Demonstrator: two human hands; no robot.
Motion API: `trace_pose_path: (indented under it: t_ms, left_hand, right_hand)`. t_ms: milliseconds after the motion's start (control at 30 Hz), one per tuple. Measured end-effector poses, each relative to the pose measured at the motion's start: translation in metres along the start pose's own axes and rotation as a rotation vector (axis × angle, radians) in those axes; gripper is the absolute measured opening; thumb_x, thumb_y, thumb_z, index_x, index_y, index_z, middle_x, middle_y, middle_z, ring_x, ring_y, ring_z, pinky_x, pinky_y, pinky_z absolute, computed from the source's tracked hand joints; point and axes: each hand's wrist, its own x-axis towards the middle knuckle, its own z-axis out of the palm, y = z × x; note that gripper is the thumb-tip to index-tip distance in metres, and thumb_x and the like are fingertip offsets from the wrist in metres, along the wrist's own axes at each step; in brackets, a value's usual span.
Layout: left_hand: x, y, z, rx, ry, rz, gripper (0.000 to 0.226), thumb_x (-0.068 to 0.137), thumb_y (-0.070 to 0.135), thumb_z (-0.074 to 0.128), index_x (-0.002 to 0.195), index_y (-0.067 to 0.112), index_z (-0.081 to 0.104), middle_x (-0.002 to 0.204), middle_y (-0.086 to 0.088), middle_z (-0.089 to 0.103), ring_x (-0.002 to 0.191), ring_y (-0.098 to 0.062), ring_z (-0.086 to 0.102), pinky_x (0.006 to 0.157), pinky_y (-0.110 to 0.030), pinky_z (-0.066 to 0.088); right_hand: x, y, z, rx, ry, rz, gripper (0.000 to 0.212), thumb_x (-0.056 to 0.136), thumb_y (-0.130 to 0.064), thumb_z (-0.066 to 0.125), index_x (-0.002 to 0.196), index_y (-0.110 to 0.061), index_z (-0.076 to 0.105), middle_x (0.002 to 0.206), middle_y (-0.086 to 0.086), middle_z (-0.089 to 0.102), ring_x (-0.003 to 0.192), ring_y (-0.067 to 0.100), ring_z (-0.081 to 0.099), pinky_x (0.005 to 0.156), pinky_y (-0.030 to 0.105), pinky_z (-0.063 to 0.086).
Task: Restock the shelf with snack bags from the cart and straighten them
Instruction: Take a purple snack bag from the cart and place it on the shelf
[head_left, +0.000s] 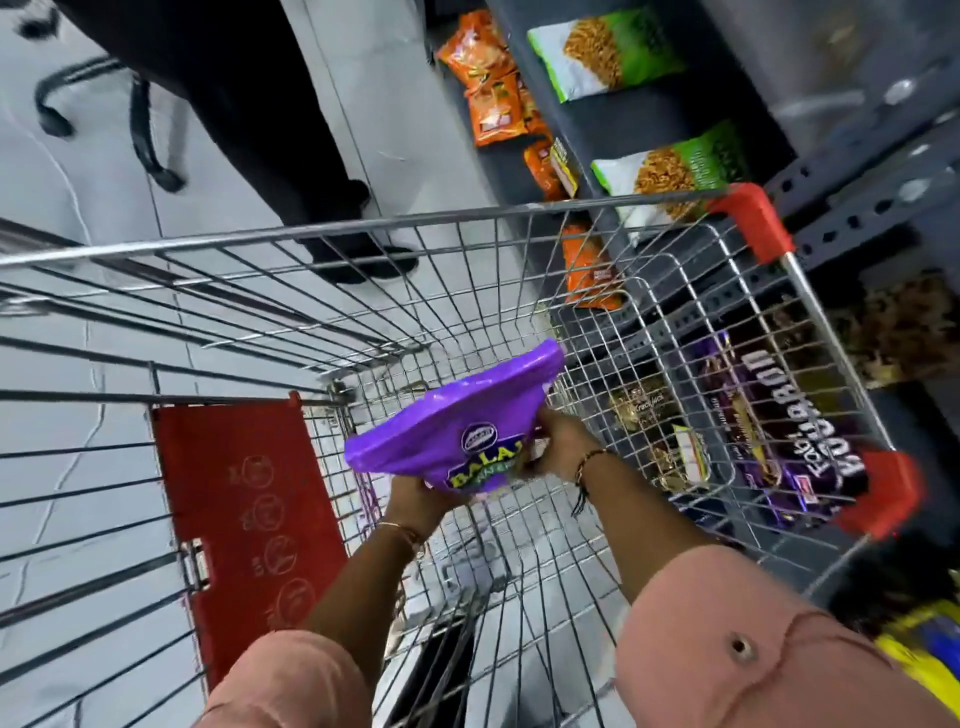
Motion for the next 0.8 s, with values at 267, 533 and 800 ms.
trace_pose_path:
  t_ms: [267,533,800]
  left_hand:
    - [-0.057,0.111,-0.001,-0.169,-0.141,0.426,0.05,0.06,-0.015,0.075,0.089,0.022,0.059,0.081,0.003,0.067,0.069,0.005,0.062,0.069,-0.012,0.052]
    - [-0.176,0.244,0.007,-0.297,-0.298,0.783,0.032,0.075,-0.01,0.064,0.101,0.007,0.06,0.08,0.018,0.073,0.08,0.001,0.063,0.083,-0.025,0.05]
    - [-0.347,0.364,0.032,-0.349,-0.25,1.216,0.029,0.085,0.024,0.06,0.111,0.013,0.056,0.079,0.021,0.066,0.061,0.011,0.055,0.06,-0.012,0.048]
  right_hand:
    - [-0.1,-0.003,-0.067,0.179,0.162,-0.235,0.063,0.066,0.012,0.075,0.12,-0.012,0.053,0.107,0.015,0.06,0.097,0.026,0.056,0.09,0.047,0.053]
    - [-0.282,-0.027,-0.145,0.323,0.434,-0.518,0.043,0.069,0.011,0.074,0.107,-0.002,0.059,0.101,0.008,0.066,0.085,0.005,0.063,0.085,0.023,0.051]
    - [-0.479,-0.042,-0.195,0.442,0.793,-0.788,0.031,0.073,0.008,0.072,0.102,0.005,0.065,0.071,-0.018,0.071,0.059,-0.015,0.06,0.061,0.001,0.047]
